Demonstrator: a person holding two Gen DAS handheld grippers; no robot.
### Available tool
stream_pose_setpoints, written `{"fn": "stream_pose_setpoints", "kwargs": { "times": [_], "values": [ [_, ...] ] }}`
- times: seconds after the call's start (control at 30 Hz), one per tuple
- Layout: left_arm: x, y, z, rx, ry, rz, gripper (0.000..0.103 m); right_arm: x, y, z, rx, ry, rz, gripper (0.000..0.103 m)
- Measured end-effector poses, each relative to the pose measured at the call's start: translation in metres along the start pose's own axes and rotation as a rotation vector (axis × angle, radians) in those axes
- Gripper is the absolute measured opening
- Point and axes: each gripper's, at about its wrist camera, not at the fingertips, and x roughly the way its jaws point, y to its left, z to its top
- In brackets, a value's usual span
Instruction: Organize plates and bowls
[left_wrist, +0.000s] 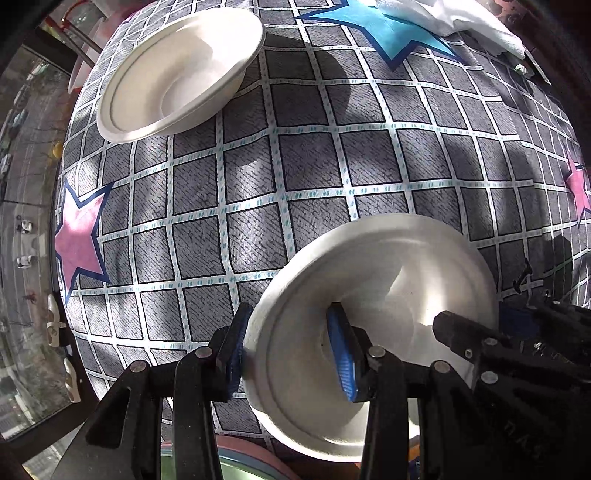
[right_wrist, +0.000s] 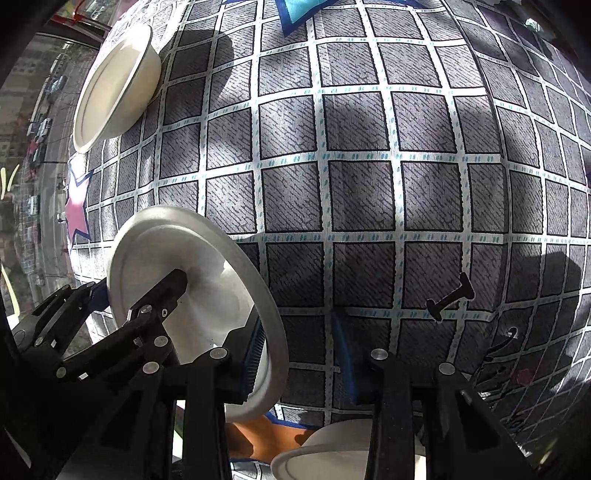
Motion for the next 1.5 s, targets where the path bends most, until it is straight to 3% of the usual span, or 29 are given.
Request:
{"fn": "stream_pose_setpoints", "kwargs": {
  "times": [0.57, 0.67, 0.97, 1.13, 1.3, 1.4, 1.43, 1.5],
  "values": [
    [-0.027, -0.050, 0.013, 0.030, -0.044, -0.003, 0.040, -0.058, -0.081, -0.012, 0.041, -0.047, 0.048, 0.034],
    [-0.036, -0.055, 0.010, 0.036, -0.056, -0.013, 0.040, -0.079, -0.104, -0.011, 0.039, -0.054, 0.063, 0.026],
    [-0.041, -0.048, 0.001, 0.042, -0.058, -0.044, 0.040, -0.084, -0.103, -0.020, 0.063, -0.069, 0.048, 0.026],
    [-0.056, -0.052, -0.005, 0.073, -0.087, -0.044, 0.040, -0.094, -0.102, -0.024, 0.050, -0.089, 0.042, 0.026],
    [-0.045, -0.054, -0.001, 0.080, -0.095, -0.024, 0.042, -0.088, -0.105, -0.020, 0.053, -0.099, 0.016, 0.026],
    [-0.032, -0.048, 0.000, 0.081, -0.068, -0.004, 0.042, -0.078, -0.109, -0.019, 0.052, -0.113, -0.015, 0.044],
    [-0.028, -0.045, 0.000, 0.077, -0.060, 0.000, 0.042, -0.076, -0.112, -0.022, 0.059, -0.126, -0.036, 0.061],
    [-0.022, -0.040, -0.002, 0.068, -0.049, 0.006, 0.042, -0.074, -0.120, -0.030, 0.082, -0.150, -0.031, 0.067]
  ]
}}
